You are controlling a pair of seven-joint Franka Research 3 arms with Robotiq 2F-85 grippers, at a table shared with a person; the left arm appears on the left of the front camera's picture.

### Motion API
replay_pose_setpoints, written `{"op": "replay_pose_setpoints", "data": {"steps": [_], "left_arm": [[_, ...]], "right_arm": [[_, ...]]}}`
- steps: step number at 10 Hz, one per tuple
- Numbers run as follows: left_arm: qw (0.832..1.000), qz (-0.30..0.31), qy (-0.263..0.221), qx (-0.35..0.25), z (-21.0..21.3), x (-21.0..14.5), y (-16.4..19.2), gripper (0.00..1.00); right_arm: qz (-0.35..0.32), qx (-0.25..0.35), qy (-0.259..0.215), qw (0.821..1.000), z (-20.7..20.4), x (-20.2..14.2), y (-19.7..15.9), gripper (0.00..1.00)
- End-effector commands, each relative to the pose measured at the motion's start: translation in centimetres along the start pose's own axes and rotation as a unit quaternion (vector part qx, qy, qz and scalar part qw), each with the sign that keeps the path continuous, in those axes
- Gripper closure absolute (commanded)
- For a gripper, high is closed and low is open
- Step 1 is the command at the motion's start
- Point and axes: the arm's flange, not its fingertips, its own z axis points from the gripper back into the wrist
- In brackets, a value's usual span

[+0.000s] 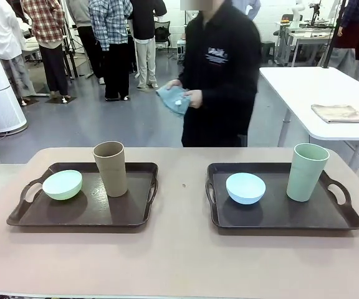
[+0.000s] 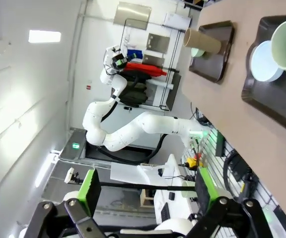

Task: Set up a tray with a mat and arrange the tableware.
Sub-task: Pick up the Picnic Bowl and Reusable plastic cup from the Handle tray in front of the human's position and hold them in the air.

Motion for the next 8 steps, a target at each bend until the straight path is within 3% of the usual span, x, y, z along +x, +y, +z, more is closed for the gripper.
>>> {"op": "replay_pose_setpoints", "data": {"steps": [1, 2, 4, 8], "left_arm": [[1.000, -0.013, -0.007, -0.008, 0.06, 0.30, 0.06, 0.00], [1.000, -0.013, -0.007, -0.008, 0.06, 0.30, 0.06, 0.00], [1.000, -0.013, -0.007, -0.008, 0.06, 0.30, 0.06, 0.00], [1.000, -0.013, -0.007, -0.008, 0.06, 0.30, 0.06, 0.00]], "right_arm": [[-0.011, -0.013, -0.071, 0.997, 0.93, -0.44, -0.56, 0.00], [-0.013, -0.019, -0.099, 0.995, 1.01, -0.56, -0.56, 0.00], [-0.008, -0.018, -0.048, 0.999, 1.56, -0.54, -0.64, 0.00], [-0.008, -0.018, -0.048, 0.999, 1.56, -0.54, -0.64, 0.00]]}}
